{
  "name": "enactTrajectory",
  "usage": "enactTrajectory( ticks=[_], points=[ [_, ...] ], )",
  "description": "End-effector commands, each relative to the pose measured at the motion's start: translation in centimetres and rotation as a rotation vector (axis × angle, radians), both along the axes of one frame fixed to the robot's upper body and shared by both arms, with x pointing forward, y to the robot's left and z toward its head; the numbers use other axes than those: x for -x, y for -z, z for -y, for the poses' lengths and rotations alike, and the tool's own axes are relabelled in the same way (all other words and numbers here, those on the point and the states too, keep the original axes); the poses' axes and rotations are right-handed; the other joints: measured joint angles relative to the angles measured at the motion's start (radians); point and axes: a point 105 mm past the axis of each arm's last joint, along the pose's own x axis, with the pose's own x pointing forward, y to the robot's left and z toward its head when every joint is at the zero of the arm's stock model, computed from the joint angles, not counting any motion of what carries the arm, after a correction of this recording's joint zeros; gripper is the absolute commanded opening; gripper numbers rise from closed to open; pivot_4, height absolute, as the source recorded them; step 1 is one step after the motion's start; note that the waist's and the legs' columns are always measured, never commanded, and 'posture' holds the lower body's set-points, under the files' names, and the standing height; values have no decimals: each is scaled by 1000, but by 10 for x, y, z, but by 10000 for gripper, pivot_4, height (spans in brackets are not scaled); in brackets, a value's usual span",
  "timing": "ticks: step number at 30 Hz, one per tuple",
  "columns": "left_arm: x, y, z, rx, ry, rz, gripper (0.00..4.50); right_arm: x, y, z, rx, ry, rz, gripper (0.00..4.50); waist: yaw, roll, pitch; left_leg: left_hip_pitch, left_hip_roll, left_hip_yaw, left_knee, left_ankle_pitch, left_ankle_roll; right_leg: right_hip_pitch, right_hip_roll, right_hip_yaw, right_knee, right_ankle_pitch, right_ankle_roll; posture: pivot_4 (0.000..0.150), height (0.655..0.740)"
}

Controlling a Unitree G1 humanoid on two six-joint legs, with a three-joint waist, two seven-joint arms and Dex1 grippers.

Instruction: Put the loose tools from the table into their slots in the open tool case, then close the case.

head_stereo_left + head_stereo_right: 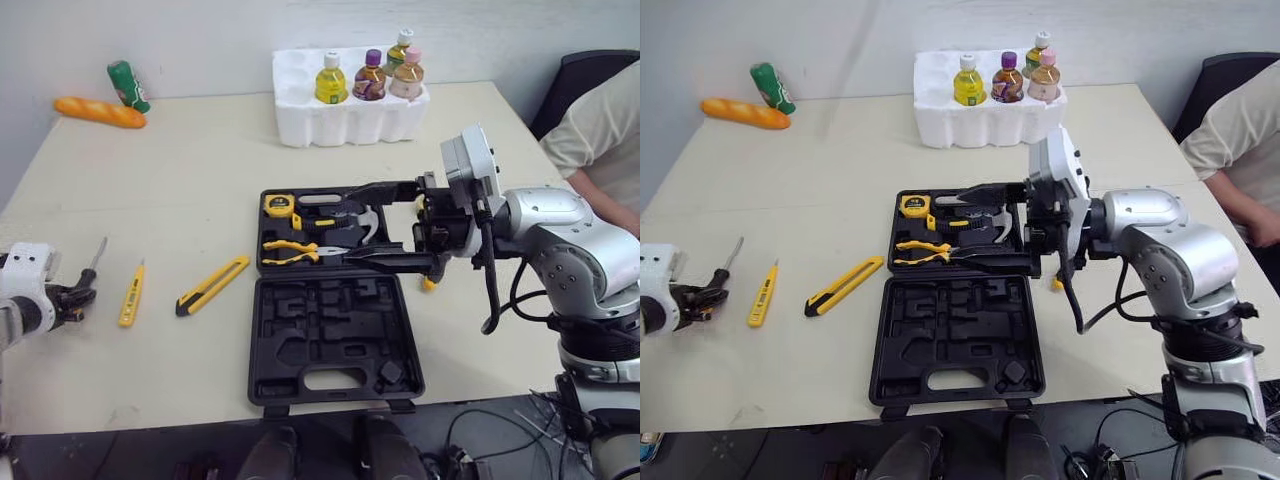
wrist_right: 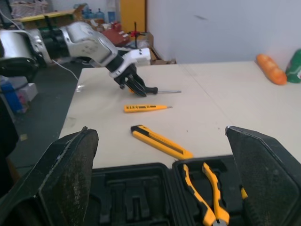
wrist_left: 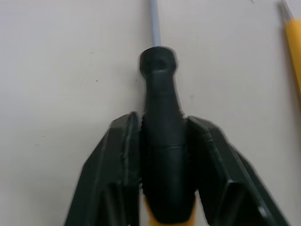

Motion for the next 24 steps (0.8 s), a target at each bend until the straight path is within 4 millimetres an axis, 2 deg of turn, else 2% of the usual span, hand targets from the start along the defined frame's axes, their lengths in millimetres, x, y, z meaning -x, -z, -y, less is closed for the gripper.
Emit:
enactTrajectory(
  ticks=[1,3,5,11,15,17,24],
  points=[
    [-7,-50,75,-87,427,78,11153,6,-3,22,22,73,33,45000,13,0,0,0,0,0,0,0,0,0,0,0,-1,0,0,1500,7374],
    [-5,-58,114,-83,613,70,11153,7,3,34,41,125,17,45000,26,0,0,-1,-2,-1,1,0,0,1,-2,-1,-3,0,0,1500,7374],
    [-6,-56,146,-86,751,28,11153,7,8,46,60,188,2,45000,28,1,1,-1,-3,-1,1,0,1,2,-3,0,-4,0,1,1500,7374],
    [-5,-46,216,-130,1090,-95,11153,19,24,60,93,284,-42,45000,12,1,1,0,-1,2,1,1,2,0,1,2,-2,1,2,1500,7374],
    [-5,-42,243,-176,1248,-160,11153,27,41,64,128,340,-74,45000,12,0,1,0,1,3,1,1,2,-1,2,3,-1,1,2,1500,7374],
    [-13,-39,255,-201,1282,-177,11153,31,48,64,126,365,-95,45000,16,0,2,0,0,4,2,1,2,-1,3,5,-1,1,2,1500,7374],
    [-25,-31,268,-241,1309,-249,11153,43,61,64,129,417,-122,45000,22,-1,2,0,-1,5,3,1,3,0,3,6,-1,2,3,1500,7374]
  ],
)
